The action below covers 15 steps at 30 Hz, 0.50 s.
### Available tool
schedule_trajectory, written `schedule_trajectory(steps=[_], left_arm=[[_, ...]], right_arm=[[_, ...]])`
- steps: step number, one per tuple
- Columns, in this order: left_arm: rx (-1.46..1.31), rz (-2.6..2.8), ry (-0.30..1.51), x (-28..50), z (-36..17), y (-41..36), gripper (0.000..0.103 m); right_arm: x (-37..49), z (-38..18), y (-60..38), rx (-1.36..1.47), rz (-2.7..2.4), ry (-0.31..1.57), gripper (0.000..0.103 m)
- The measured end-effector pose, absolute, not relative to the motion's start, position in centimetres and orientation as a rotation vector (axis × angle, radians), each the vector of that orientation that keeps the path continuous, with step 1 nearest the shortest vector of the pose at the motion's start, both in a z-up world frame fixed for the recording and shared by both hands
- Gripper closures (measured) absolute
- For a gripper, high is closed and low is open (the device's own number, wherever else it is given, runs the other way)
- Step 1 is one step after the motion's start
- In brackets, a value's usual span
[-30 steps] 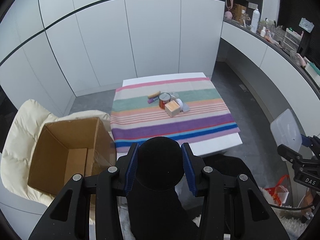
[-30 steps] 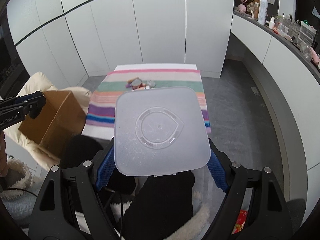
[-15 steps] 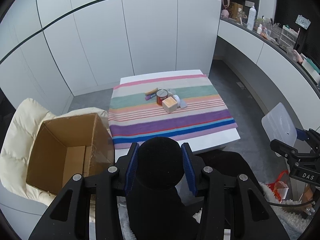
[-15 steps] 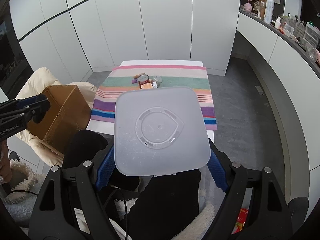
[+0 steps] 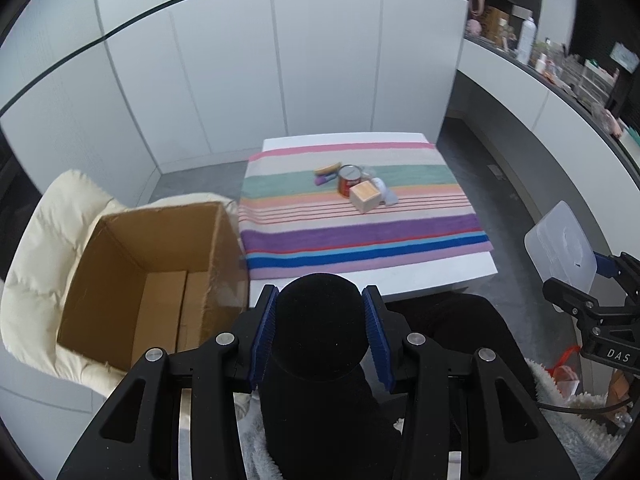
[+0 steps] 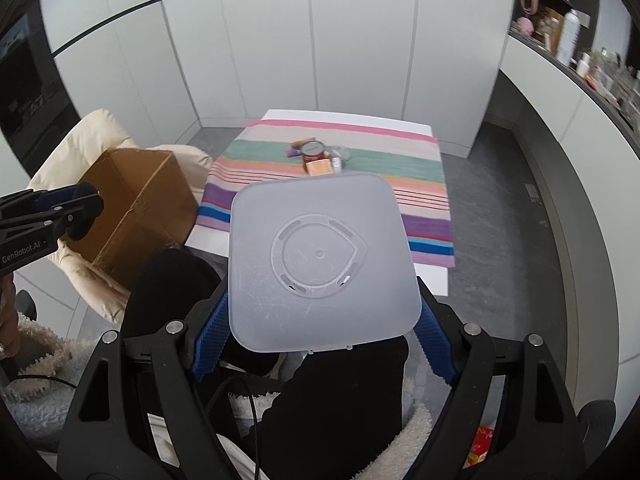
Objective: Organize objects
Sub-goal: 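Carry the container with the right tool while the left tool carries the disc toward the cardboard box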
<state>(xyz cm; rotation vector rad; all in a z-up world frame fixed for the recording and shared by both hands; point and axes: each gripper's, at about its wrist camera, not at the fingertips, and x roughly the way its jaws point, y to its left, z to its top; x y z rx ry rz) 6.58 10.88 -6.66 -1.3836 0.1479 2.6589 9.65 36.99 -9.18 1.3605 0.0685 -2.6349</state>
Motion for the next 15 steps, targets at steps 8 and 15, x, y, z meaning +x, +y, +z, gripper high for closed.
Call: schedule_trajectory(steps=[8,15], left_arm=[[-1.456,2.738,0.068,7.7,-7.3,6.1,0.059],[-1.523,2.822,-0.024,9.1,-7.7,1.2,0.059]], right_arm=[[8.7,-9.8,31.7,1.320,-2.517,0.145,0.019],[8.7,-10.5,25.6,1.275,-2.373,0.245,0.019]])
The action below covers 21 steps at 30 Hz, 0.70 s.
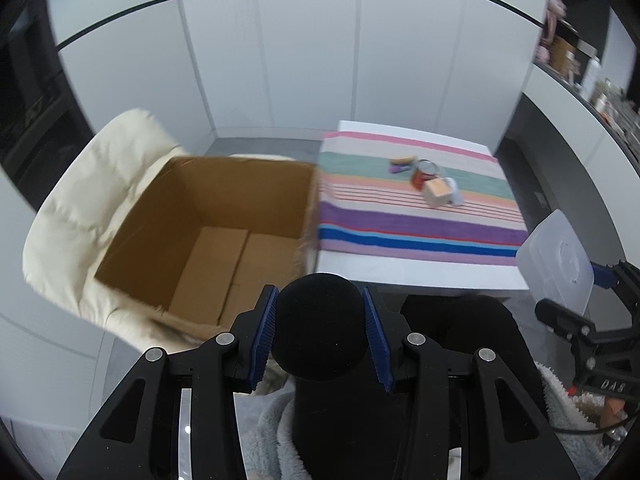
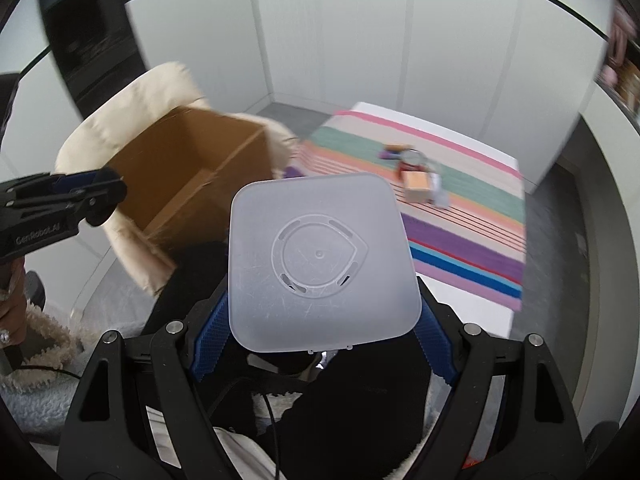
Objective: Organize objects
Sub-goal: 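Carry the container with the right tool while the left tool carries the disc toward the cardboard box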
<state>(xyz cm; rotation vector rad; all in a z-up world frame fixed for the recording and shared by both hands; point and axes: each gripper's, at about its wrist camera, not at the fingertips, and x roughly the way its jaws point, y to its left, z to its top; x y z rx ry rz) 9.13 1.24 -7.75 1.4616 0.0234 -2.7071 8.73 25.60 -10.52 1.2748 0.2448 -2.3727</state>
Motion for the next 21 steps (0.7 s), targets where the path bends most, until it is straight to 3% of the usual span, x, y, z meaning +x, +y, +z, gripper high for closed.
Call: schedule_trajectory(steps=[21], left_arm=[[1.427,-2.524,0.199,11.3,-9.9,-8.1,0.059]], right_arm=[[9.4,-11.3,11.1,1.149,-2.102,0.444,0.019]])
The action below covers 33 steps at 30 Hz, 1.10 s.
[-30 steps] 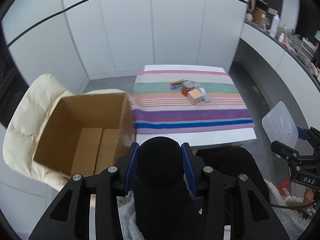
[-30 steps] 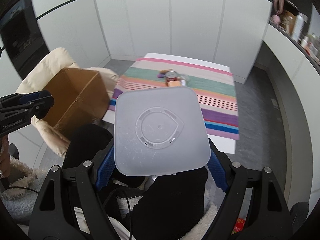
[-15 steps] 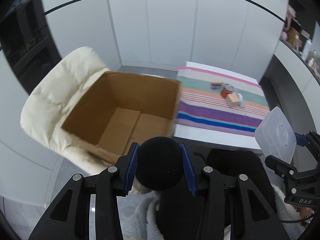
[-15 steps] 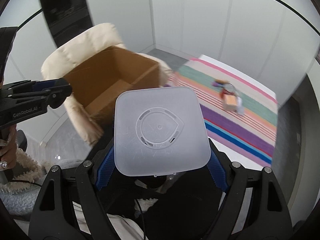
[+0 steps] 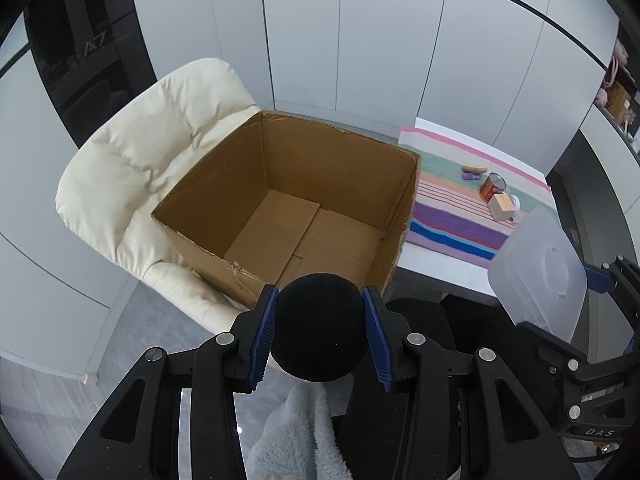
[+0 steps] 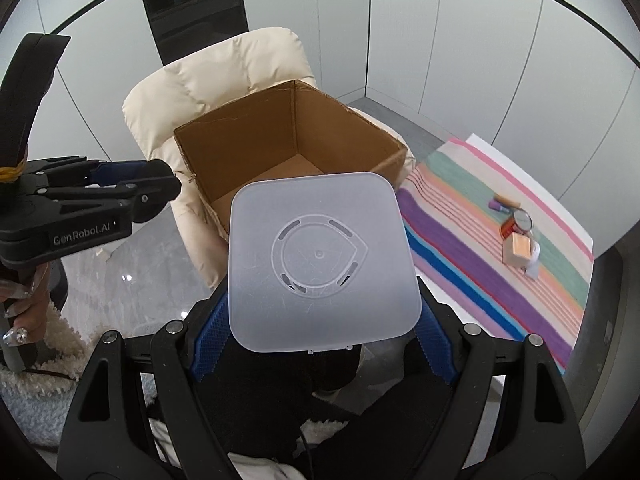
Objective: Organize objects
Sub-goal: 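Carry the container with the right tool while the left tool carries the disc toward the cardboard box, then open the right tool to drop the container while the left tool drops the disc into the box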
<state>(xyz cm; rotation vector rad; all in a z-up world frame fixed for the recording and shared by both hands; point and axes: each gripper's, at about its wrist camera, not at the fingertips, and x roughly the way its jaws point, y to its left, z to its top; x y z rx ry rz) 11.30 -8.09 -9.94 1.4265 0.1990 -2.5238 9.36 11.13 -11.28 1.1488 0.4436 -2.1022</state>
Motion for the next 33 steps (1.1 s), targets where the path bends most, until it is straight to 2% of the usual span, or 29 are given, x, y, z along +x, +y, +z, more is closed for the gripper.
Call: schedule_trajectory(steps=[13,27,30,31,32,33], left_arm=[[1.388,-2.396,0.259,6.2,-13.4,-13.1,0.059],[1.388,-2.325,0.270,-0.6,-16.8,-18.2,0.058],[1.383,-2.305,0.319,-0.4,-16.9,-18.8,0.038],[1.391,-2.297,0.354,-0.4,-17.0,-19.3,0.026],[1.391,-2.300,0.398,-0.3,-17.0,-19.6,0.018],[1.380,-2.307,0.437,-0.1,-16.8,-19.9,0.015]], right_arm=[[3.4,-13.0,3.4,1.098,-2.045,0.472,0.019],[-2.0,-18.3,-3.1,1.184,-1.985,0.488,0.019],[-2.6,-18.9,-3.6,1.187,-1.990,0.474,0.018],[-2.9,-19.0,-3.7,1.190,-2.007,0.465,0.011],[-3.0,-19.1,-3.7,1.195,-2.015,0.465,0.005],[-3.2,-19.2,-3.7,1.195,-2.028,0.465,0.000]])
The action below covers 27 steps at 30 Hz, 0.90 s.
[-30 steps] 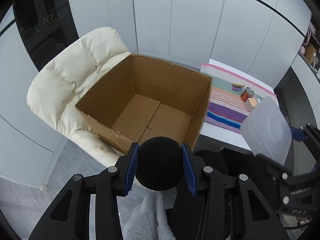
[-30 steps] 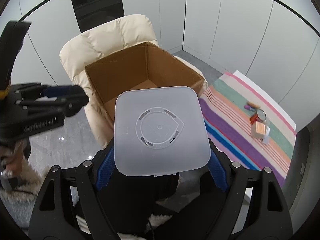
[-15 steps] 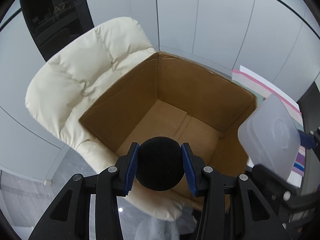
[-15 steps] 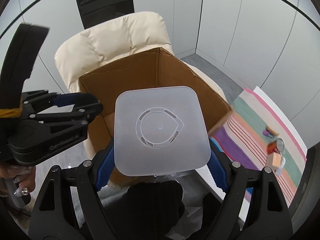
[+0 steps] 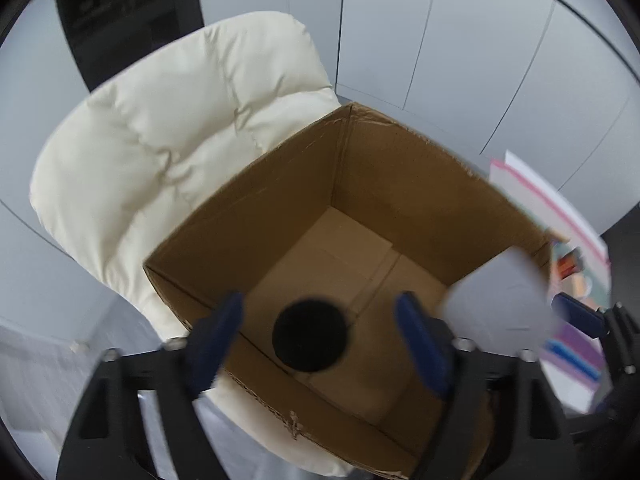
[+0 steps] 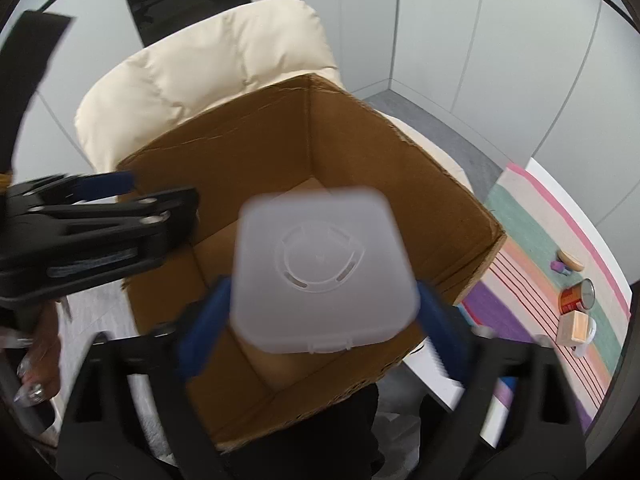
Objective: Organize objects
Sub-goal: 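Open the right tool to drop the container while the left tool drops the disc into the box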
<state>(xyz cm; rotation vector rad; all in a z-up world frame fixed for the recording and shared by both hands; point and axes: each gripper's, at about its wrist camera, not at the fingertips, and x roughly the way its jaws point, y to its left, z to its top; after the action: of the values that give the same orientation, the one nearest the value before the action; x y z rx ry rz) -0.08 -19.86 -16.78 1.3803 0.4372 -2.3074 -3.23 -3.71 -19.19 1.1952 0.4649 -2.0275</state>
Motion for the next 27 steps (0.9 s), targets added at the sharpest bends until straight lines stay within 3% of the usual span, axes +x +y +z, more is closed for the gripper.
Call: schedule_trajectory(steps=[27], left_arm=[[1.362,-2.331,0.407,1.0,-15.7,-19.8,0.014]], right_arm=[[-3.1,-17.4,-1.6,1.204,-2.070,0.379,0.000]])
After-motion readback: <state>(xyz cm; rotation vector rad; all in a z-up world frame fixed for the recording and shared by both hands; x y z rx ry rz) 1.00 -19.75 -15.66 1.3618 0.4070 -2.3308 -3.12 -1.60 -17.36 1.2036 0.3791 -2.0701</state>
